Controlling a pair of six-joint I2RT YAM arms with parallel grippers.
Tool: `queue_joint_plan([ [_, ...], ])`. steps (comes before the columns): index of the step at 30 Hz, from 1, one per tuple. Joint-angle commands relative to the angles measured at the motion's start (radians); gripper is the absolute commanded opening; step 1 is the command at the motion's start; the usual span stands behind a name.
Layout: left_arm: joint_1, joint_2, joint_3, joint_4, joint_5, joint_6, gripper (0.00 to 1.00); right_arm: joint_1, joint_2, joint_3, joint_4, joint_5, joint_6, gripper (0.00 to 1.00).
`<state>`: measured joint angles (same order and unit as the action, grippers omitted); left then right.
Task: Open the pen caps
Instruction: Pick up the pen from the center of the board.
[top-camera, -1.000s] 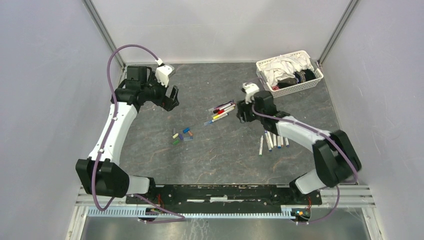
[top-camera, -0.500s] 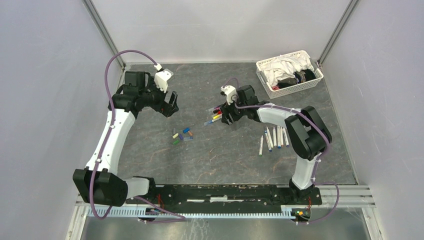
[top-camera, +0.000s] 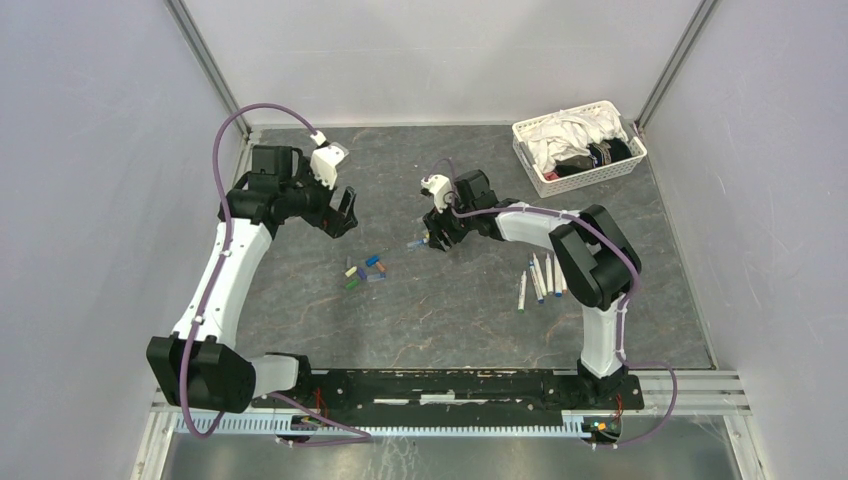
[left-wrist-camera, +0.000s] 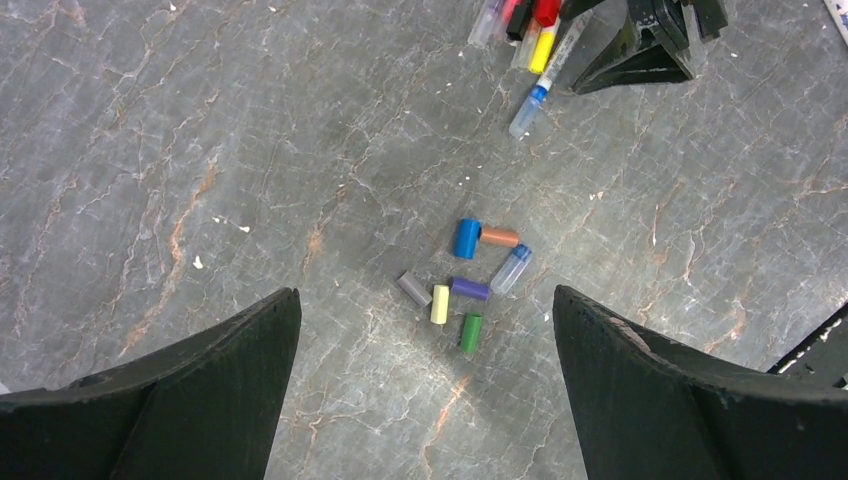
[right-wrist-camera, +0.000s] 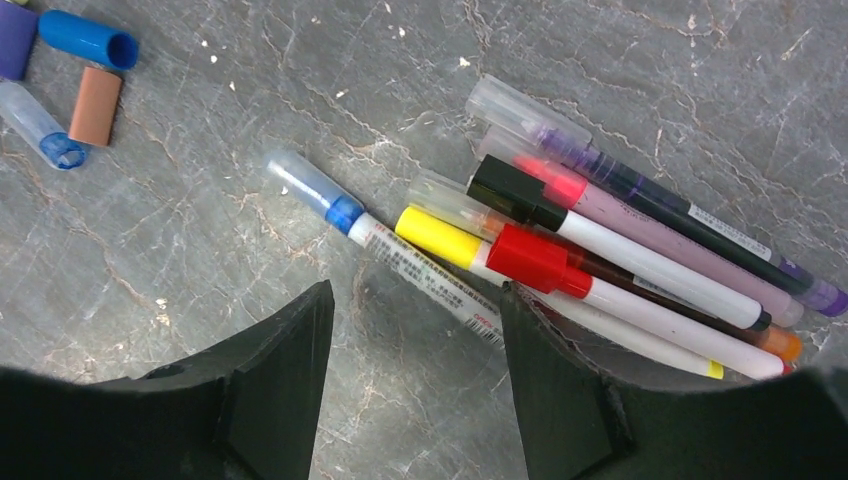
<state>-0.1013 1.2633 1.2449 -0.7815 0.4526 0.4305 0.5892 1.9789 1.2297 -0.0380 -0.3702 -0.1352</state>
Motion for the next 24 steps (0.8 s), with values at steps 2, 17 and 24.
queue_joint_plan([
  [2,0.005,-0.010,-0.007,-0.004,0.030,0.032,1.00,0.001,0.033,0.045,-0.012,-0.004,-0.035,0.66],
  [17,0.004,0.010,0.000,-0.038,0.087,0.052,1.00,0.059,-0.125,-0.239,0.098,0.045,-0.023,0.53],
  [24,0.005,0.031,0.005,-0.093,0.150,0.100,1.00,0.141,-0.162,-0.334,0.146,0.114,0.015,0.33],
])
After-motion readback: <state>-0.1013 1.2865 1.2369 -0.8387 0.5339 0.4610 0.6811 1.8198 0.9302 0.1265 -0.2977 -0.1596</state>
